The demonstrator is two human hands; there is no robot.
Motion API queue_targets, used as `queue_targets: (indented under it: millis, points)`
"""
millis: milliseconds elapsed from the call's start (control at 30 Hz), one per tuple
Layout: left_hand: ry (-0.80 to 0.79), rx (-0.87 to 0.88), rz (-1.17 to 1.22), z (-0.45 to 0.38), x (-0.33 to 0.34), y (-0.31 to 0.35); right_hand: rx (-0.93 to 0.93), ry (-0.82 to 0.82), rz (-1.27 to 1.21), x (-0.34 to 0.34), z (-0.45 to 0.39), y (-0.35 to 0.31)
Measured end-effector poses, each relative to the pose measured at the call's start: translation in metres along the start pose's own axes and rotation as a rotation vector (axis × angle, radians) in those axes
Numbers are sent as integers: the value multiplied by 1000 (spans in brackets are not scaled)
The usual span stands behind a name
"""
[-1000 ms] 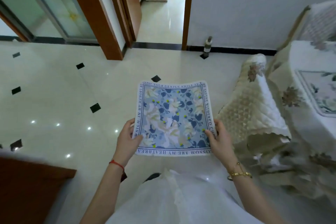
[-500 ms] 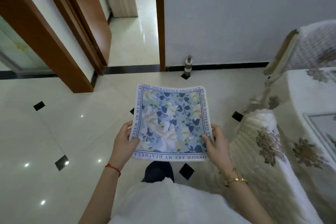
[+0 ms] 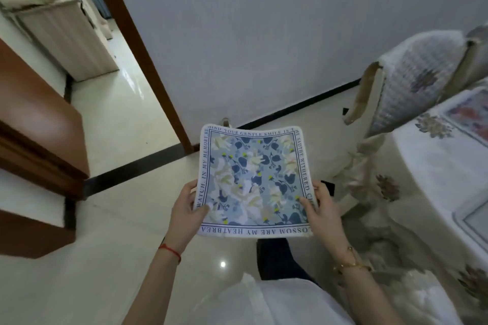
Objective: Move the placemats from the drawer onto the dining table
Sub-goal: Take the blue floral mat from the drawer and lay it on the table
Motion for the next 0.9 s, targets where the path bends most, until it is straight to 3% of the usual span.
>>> queue_targets:
  millis: [467, 900]
  points:
    - [-206, 75, 9, -346, 171, 146, 24, 229, 83, -106, -332, -1]
    - [-409, 149, -23, -619, 330, 251, 146, 433, 93, -170, -573, 41]
Point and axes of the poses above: each hand's wrist, its own z-axis away from the middle knuckle, its own x-axis out of the palm, y = z × x, the point moved 10 cm from there along -z, towards the middle knuckle, and after that the axes turned 2 degrees about -x, right-handed, at the moved point
